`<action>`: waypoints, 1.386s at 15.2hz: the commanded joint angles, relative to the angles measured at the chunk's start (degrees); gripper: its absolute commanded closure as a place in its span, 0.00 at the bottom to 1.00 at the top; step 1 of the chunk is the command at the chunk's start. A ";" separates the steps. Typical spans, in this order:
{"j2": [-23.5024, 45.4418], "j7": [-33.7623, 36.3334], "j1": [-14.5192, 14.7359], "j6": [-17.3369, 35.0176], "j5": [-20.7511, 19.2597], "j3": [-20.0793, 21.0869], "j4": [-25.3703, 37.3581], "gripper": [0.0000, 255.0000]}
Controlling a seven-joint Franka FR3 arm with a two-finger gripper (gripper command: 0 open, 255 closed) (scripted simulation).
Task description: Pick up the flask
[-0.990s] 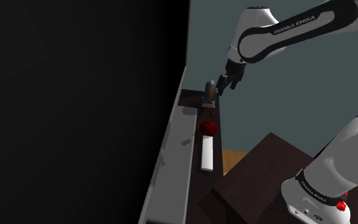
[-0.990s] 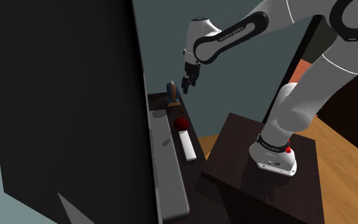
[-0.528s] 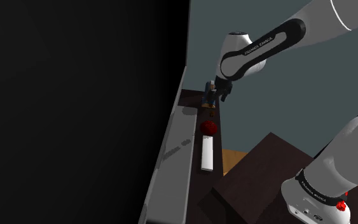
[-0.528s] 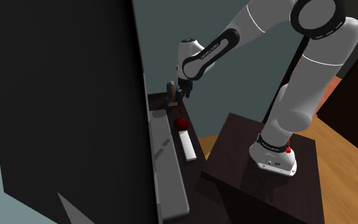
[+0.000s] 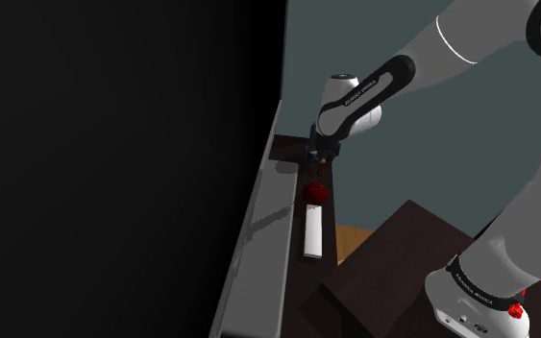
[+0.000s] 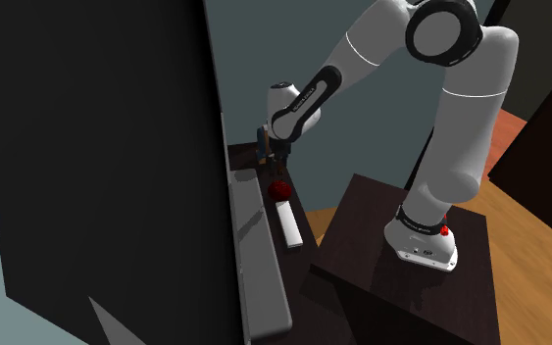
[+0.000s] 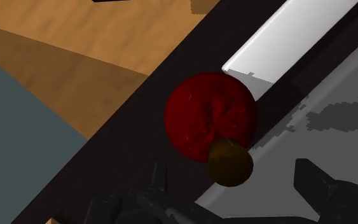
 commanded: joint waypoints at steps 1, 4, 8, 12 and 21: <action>1.44 -0.36 -0.09 1.56 0.39 0.12 -0.12 0.00; 3.26 -0.76 -0.20 3.39 0.86 0.32 -0.13 0.00; 3.31 -0.68 -0.15 3.39 0.85 0.35 -0.08 1.00; 3.30 -0.65 -0.14 3.42 0.85 0.36 -0.12 1.00; -0.91 0.14 0.03 -0.92 -0.20 -0.10 0.03 1.00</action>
